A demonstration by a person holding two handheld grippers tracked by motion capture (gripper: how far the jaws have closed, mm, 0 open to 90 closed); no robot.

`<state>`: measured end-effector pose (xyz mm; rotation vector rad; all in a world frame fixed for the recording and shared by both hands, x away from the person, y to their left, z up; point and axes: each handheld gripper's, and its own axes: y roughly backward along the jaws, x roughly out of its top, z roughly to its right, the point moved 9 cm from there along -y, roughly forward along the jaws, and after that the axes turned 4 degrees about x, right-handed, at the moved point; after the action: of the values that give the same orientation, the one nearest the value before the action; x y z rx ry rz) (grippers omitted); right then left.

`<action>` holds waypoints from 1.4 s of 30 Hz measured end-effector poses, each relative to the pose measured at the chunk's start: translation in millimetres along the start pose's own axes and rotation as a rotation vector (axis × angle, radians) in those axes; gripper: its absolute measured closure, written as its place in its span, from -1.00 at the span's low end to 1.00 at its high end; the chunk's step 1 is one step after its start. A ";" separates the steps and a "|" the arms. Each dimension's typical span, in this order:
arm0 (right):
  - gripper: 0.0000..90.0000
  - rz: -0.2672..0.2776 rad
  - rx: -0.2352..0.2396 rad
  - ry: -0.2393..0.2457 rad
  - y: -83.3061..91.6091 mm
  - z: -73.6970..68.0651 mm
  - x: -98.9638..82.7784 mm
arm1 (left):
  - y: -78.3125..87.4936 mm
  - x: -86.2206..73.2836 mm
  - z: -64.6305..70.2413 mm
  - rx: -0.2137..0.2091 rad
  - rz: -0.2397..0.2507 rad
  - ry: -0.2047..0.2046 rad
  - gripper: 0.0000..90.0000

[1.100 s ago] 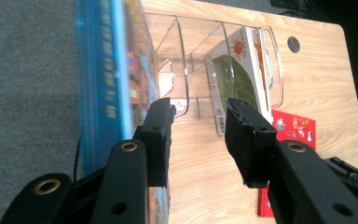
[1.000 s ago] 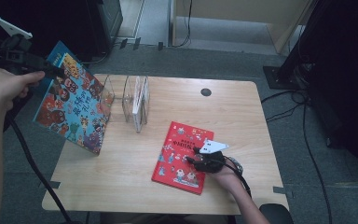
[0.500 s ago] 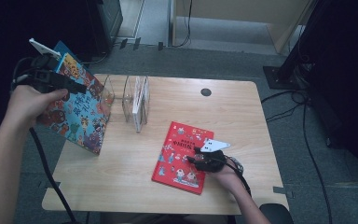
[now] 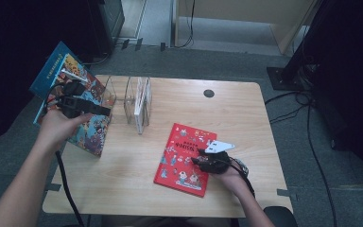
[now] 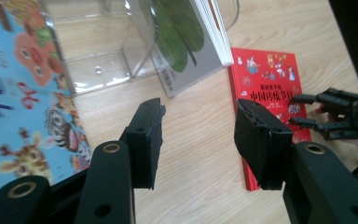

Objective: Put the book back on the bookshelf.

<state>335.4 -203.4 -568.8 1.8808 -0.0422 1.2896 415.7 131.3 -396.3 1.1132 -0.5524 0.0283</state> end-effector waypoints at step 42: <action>0.21 0.002 -0.083 -0.080 35.3 16.0 -27.6 | -151.6 -31.7 86.8 -0.170 -0.144 -0.197 0.15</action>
<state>318.4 -247.8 -571.0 1.8610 -0.1376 1.1952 397.1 -4.2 -509.6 0.9924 -0.6361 -0.2516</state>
